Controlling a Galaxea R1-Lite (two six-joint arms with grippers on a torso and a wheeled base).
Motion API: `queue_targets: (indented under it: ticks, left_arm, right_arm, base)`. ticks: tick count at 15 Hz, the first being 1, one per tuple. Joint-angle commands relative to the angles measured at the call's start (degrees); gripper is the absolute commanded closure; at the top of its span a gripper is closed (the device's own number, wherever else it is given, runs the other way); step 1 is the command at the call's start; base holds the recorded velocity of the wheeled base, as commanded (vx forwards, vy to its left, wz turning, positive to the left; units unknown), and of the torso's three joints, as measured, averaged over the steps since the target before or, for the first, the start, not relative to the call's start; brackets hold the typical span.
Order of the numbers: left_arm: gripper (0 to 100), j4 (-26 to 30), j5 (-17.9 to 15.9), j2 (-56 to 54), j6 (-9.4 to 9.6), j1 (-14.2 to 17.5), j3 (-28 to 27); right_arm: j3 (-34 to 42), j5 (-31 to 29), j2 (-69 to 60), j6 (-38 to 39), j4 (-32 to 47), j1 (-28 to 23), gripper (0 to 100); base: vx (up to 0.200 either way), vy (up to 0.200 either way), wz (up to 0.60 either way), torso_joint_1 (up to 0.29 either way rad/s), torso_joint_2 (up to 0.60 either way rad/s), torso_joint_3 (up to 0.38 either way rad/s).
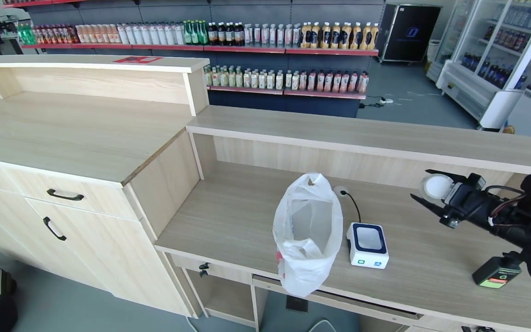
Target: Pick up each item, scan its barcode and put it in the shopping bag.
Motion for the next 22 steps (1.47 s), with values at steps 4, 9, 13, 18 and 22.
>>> queue_targets:
  ticks: [4, 9, 13, 18, 22]
  left_arm:
    - [0, 0.0, 0.0, 0.0, -0.06, 0.0, 0.0]
    - [0, 0.0, 0.0, 0.0, 0.02, 0.0, 0.0]
    - [0, 0.0, 0.0, 0.0, 0.02, 0.0, 0.0]
    - [0, 0.0, 0.0, 0.0, 0.02, 0.0, 0.0]
    - [0, 0.0, 0.0, 0.0, -0.06, 0.0, 0.0]
  right_arm:
    - [0.6, 6.0, 6.0, -0.1, -1.2, -0.6, 100]
    - [0.3, 7.4, 8.8, -3.5, -1.2, -1.3, 100]
    - [-1.7, 9.4, 12.3, -4.6, -2.1, -1.8, 100]
    - [-2.0, 11.4, 14.7, -7.0, -2.7, -1.8, 100]
    - [-2.6, 12.0, 15.7, -7.4, -2.7, -1.7, 100]
  base:
    - [0.0, 0.0, 0.0, 0.0, 0.0, 0.0]
    - [0.0, 0.0, 0.0, 0.0, 0.0, 0.0]
    - [0.0, 0.0, 0.0, 0.0, 0.0, 0.0]
    - [0.0, 0.0, 0.0, 0.0, 0.0, 0.0]
    - [0.0, 0.0, 0.0, 0.0, 0.0, 0.0]
